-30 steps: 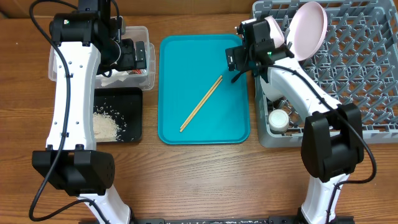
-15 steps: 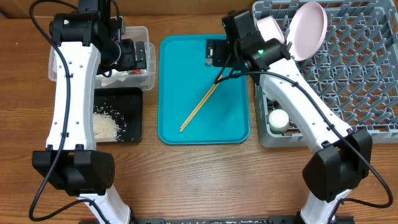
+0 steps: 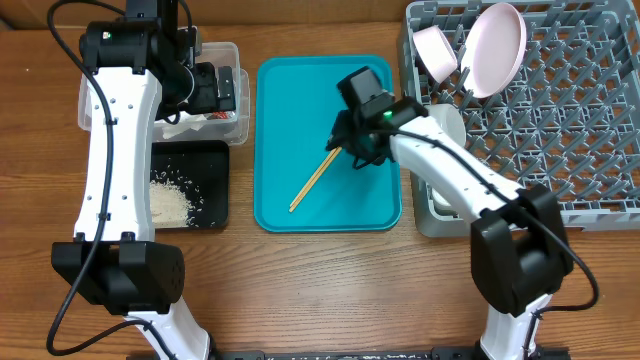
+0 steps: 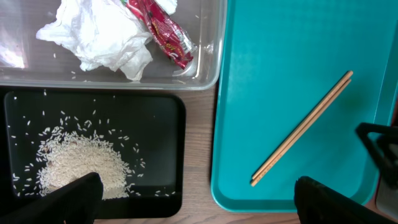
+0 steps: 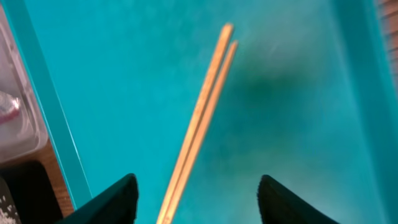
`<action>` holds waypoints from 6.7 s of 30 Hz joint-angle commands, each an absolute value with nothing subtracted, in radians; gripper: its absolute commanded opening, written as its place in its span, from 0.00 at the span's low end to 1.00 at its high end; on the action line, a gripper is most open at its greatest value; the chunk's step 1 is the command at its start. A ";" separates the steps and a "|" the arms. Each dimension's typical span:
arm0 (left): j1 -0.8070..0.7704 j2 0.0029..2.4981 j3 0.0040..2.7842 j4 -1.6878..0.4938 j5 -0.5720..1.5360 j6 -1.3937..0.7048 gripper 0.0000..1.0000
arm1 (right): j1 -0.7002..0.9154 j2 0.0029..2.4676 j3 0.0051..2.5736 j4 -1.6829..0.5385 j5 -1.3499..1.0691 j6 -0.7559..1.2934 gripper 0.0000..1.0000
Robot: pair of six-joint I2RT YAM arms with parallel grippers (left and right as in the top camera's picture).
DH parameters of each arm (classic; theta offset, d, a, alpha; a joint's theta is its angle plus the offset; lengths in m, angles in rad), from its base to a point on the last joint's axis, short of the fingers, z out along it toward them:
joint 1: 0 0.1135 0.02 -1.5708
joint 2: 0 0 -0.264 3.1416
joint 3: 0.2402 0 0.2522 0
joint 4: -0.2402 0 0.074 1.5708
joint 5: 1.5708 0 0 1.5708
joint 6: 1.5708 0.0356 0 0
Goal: Sort waste into correct bins and load items into the dishwasher
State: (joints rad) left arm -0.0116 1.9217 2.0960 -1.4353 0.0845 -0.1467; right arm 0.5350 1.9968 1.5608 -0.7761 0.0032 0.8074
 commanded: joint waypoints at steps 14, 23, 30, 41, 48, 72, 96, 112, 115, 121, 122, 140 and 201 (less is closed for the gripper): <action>-0.015 1.916 2.105 -1.432 0.078 -0.127 1.00 | 0.583 2.154 1.557 -0.759 0.006 0.842 0.50; -0.015 1.916 2.105 -1.432 0.077 -0.127 1.00 | 0.584 2.173 1.557 -0.744 0.006 0.842 0.48; -0.015 1.916 2.105 -1.432 0.078 -0.127 1.00 | 0.612 2.210 1.561 -0.778 0.001 0.842 0.43; -0.013 1.916 2.105 -1.432 0.078 -0.127 1.00 | 0.618 2.270 1.656 -0.822 0.025 0.808 0.47; -0.014 1.916 2.105 -1.432 0.078 -0.127 1.00 | 0.623 2.304 1.656 -0.844 0.004 0.808 0.46; -0.013 1.916 2.105 -1.432 0.078 -0.127 1.00 | 0.599 2.312 1.673 -0.889 -0.014 0.788 0.10; -0.012 1.916 2.105 -1.432 0.078 -0.127 1.00 | 0.574 2.312 1.783 -1.010 0.059 0.609 0.44; -0.012 1.916 2.105 -1.432 0.078 -0.127 1.00 | 0.559 2.312 1.914 -1.079 0.165 0.594 0.50; -0.012 1.916 2.105 -1.432 0.078 -0.127 1.00 | 0.558 2.307 1.914 -1.081 0.165 0.594 0.51; -0.012 1.916 2.105 -1.432 0.078 -0.127 1.00 | 0.547 2.306 1.914 -1.095 0.165 0.639 0.51; -0.012 1.916 2.105 -1.432 0.078 -0.127 1.00 | 0.547 2.306 1.914 -1.097 0.165 0.648 0.51; -0.012 1.916 2.105 -1.432 0.078 -0.127 1.00 | 0.548 2.307 1.858 -1.056 0.164 0.708 0.51; -0.012 1.916 2.105 -1.432 0.078 -0.127 1.00 | 0.262 2.144 2.601 -1.694 0.284 -0.125 0.04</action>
State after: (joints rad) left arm -0.0113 1.9217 2.0960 -1.4353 0.0845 -0.1467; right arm 0.3336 2.1407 2.6011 -1.6691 0.2283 -0.0010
